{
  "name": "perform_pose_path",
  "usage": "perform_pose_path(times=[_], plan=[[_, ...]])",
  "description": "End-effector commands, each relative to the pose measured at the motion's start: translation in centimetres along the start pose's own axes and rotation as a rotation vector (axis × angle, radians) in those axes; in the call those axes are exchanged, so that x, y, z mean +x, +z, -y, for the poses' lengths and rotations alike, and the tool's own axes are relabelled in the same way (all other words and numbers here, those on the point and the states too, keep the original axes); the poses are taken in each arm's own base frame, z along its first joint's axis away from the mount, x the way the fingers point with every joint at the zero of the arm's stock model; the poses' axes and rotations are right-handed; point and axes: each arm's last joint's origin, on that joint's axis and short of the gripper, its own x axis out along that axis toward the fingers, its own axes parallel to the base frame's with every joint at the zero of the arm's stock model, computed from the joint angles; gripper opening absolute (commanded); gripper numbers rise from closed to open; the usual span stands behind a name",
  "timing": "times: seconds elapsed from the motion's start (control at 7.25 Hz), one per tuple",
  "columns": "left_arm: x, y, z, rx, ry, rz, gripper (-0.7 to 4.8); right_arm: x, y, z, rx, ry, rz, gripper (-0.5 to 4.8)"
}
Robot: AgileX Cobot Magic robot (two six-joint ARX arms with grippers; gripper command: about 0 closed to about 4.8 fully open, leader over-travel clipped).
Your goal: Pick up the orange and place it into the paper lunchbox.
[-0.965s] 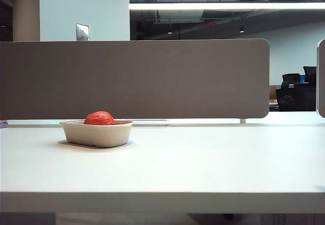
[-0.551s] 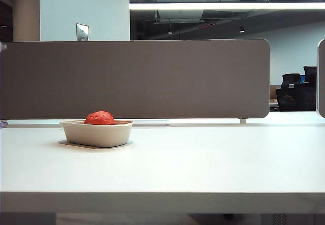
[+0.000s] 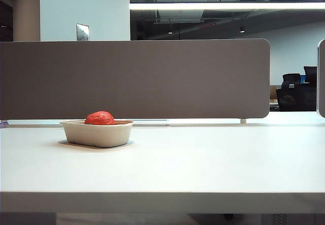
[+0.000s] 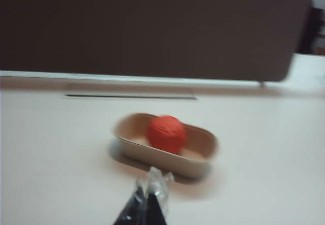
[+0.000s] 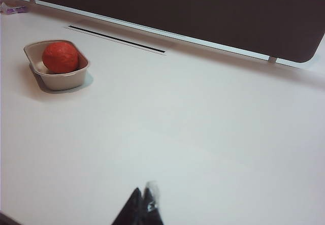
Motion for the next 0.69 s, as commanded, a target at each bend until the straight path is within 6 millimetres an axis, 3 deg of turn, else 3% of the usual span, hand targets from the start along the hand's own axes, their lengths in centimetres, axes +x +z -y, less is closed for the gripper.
perform_pose_path(times=[0.14,0.28,0.69], plan=[[-0.4,-0.1,-1.4,0.012,0.117,-0.009,-0.06,-0.1,0.2,0.0,0.01,0.002,0.016,-0.04],[-0.2,-2.1,-2.3,0.102,0.18,-0.071,-0.06,-0.1,0.2,0.0,0.01,0.003,0.016,-0.04],[-0.2,-2.4,-2.4,0.123,0.249,-0.102,-0.06,-0.1,0.2,0.0,0.01,0.003,0.016,-0.04]])
